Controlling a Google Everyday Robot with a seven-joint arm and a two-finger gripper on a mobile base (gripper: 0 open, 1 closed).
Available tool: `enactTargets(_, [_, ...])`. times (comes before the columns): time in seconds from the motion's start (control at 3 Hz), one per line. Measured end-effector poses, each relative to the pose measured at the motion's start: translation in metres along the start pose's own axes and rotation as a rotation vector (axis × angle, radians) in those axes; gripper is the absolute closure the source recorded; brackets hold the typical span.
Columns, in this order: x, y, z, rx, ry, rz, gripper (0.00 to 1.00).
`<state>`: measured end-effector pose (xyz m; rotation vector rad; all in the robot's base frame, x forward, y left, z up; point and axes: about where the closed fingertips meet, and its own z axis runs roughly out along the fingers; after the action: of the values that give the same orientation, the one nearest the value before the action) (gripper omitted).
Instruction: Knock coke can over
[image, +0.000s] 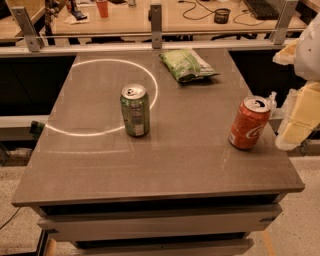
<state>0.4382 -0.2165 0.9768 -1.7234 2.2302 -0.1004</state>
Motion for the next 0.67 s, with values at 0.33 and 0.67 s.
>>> enactTargets(0.33, [0.0, 0.0, 0.0, 0.0, 0.0, 0.0, 0.0])
enactTargets(0.67, [0.0008, -0.0014, -0.0023, 0.007, -0.015, 0.017, 0.0])
